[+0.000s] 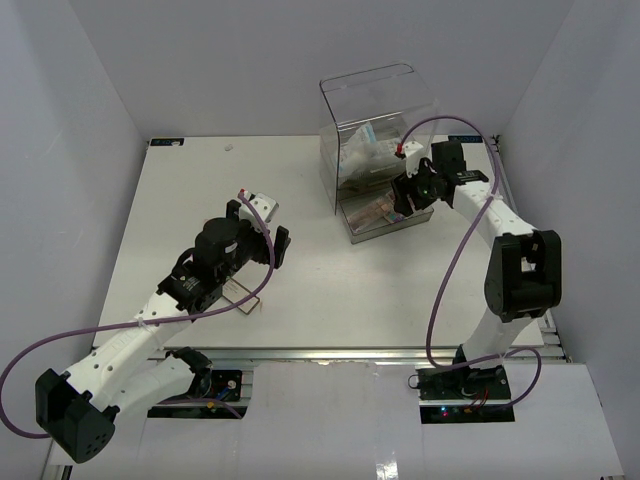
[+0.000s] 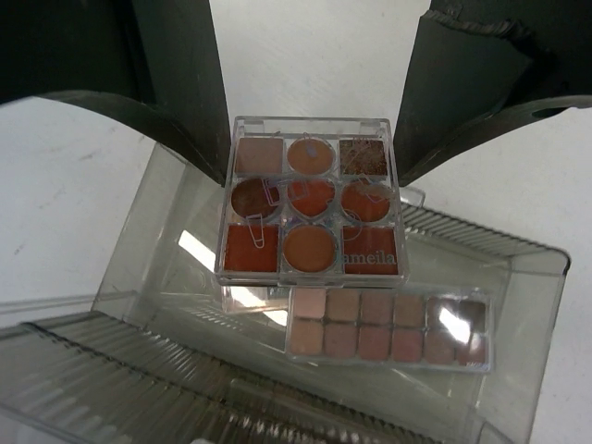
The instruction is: Organize the makeup
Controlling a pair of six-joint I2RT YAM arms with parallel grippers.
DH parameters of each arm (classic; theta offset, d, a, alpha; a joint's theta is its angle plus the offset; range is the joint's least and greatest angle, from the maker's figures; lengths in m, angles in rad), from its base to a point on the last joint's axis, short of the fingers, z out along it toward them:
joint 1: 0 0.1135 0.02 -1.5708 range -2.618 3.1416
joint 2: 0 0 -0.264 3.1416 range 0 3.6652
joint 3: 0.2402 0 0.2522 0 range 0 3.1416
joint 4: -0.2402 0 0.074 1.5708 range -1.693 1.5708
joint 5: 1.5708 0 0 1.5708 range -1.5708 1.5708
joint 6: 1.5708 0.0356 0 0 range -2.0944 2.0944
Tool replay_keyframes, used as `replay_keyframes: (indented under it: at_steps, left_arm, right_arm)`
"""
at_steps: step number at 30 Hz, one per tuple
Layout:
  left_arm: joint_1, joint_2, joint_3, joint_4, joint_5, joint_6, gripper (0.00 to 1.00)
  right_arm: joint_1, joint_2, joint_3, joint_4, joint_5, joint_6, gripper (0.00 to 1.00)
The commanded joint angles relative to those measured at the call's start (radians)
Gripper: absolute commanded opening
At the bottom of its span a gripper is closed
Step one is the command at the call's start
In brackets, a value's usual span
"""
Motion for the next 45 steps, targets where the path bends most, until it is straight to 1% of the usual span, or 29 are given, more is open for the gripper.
replay_keyframes:
  at_steps: [1,2,5,7,13,15,24,39,42,44,45]
  left_arm:
    - [0.006,-0.009,-0.013,0.011,-0.004,0.001,0.98]
    - [0.006,-0.01,-0.013,0.01,-0.003,0.001,0.98]
    - [0.006,-0.012,-0.011,0.01,0.0,0.001,0.98]
    - [0.006,-0.012,-0.011,0.011,0.002,0.003,0.98]
    - [0.006,-0.011,-0.013,0.013,-0.001,0.003,0.98]
    - [0.006,-0.009,-0.013,0.012,-0.001,0.004,0.98]
    - [0.006,-0.001,-0.014,0.012,-0.006,0.004,0.98]
    - [0.006,0.005,-0.016,0.01,-0.008,0.003,0.98]
    - [0.006,0.008,-0.018,0.012,-0.007,0.002,0.98]
    - [0.006,0.015,-0.019,0.013,-0.002,-0.001,0.98]
    - [0.006,0.018,-0.018,0.013,0.001,-0.002,0.98]
  right_arm:
    - [-0.007,0.073,0.071,0.062,-0.003,0.058,0.35]
    - [-0.006,0.084,0.074,0.066,0.002,0.059,0.36]
    - [-0.003,0.112,0.077,0.083,0.032,0.051,0.44]
    - [-0.003,0.127,0.079,0.089,0.057,0.047,0.52]
    - [-0.003,0.152,0.09,0.093,0.105,0.045,0.67]
    - [-0.003,0.151,0.092,0.094,0.109,0.045,0.7]
    - [-0.004,0.154,0.097,0.092,0.135,0.044,0.74]
    - [-0.006,0.132,0.095,0.082,0.131,0.045,0.8]
    - [-0.006,0.074,0.084,0.054,0.066,0.032,0.8]
    - [-0.006,-0.008,0.071,-0.003,-0.049,-0.01,0.8]
    - [-0.006,-0.045,0.044,-0.041,-0.152,-0.045,0.8]
